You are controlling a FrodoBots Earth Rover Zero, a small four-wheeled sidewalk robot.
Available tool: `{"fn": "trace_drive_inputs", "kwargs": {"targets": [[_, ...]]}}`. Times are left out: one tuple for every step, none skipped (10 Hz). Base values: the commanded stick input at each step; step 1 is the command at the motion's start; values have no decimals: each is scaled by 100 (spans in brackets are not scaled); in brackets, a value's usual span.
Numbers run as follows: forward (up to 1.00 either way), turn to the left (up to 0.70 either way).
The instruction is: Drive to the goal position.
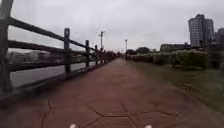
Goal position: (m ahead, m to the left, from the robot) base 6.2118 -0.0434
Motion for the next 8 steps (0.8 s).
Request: {"fn": "trace_drive_inputs", "kwargs": {"targets": [[100,0],[100,-24],[100,-40],[100,-26],[100,0],[100,0],[100,0],[100,0]]}}
